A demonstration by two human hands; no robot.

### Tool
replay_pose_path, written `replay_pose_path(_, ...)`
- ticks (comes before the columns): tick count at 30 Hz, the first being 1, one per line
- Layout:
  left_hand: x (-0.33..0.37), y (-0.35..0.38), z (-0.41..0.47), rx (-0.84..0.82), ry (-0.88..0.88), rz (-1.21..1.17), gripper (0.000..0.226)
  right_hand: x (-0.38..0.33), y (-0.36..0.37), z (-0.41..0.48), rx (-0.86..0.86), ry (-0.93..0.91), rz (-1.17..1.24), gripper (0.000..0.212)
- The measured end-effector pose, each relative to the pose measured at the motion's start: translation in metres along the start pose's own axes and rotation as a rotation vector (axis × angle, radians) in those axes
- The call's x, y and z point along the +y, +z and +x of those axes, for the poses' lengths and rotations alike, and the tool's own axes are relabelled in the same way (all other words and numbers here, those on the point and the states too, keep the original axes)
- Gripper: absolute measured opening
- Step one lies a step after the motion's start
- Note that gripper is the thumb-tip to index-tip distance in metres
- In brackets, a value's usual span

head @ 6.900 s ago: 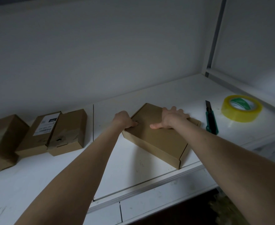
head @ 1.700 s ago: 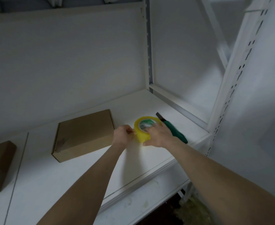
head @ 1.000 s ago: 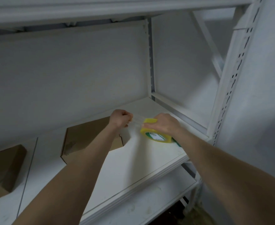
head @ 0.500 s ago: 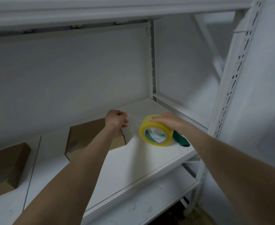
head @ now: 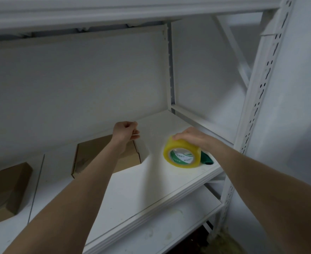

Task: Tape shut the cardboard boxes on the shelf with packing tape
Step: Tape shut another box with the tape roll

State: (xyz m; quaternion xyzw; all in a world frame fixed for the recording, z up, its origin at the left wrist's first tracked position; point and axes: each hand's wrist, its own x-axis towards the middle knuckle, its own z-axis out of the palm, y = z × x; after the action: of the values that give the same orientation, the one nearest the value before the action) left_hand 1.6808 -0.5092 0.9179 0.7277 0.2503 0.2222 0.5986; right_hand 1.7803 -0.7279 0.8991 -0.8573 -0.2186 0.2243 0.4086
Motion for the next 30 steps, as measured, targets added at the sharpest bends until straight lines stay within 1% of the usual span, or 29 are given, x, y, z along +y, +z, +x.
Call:
replay_pose_path(1,0.001,0.000,-0.001,-0.010,0.011,0.009,0.017,0.000,-0.001,0.000,-0.007,0.012,0.015,0.042)
replay_pose_path(3,0.003,0.001,0.000,0.025,0.048,0.040,0.019,-0.001,0.001,0.000,-0.008,0.011,-0.019,0.038)
replay_pose_path(6,0.006,0.005,0.001,0.093,0.107,0.105,0.015,0.001,0.004,0.008,0.025,-0.022,-0.181,0.035)
replay_pose_path(8,0.006,0.007,0.000,0.115,0.132,0.144,0.014,0.002,0.004,0.016,0.068,-0.040,-0.279,0.037)
replay_pose_path(11,0.006,0.008,0.000,0.182,0.139,0.138,0.014,0.000,0.001,0.021,0.112,-0.043,-0.402,0.042)
replay_pose_path(14,0.009,0.005,0.002,0.198,0.148,0.121,0.014,-0.002,0.003,0.026,0.145,-0.041,-0.476,0.053)
replay_pose_path(15,0.008,0.003,0.003,0.204,0.134,0.097,0.014,-0.003,0.006,0.028,0.169,-0.053,-0.484,0.056)
replay_pose_path(17,-0.002,0.003,0.003,0.211,0.054,-0.017,0.013,-0.005,0.013,0.031,0.215,-0.094,-0.486,0.052)
replay_pose_path(19,-0.021,0.004,0.000,0.183,-0.042,-0.154,0.018,-0.005,0.022,0.034,0.241,-0.117,-0.495,0.048)
replay_pose_path(22,-0.049,0.005,-0.007,0.129,-0.129,-0.242,0.020,0.000,0.033,0.035,0.257,-0.115,-0.563,0.050)
replay_pose_path(26,-0.064,0.001,-0.005,0.193,-0.143,-0.254,0.021,0.007,0.045,0.037,0.240,-0.116,-0.662,0.054)
replay_pose_path(30,-0.069,0.000,0.003,0.237,-0.092,-0.232,0.021,0.008,0.054,0.042,0.268,-0.125,-0.741,0.055)
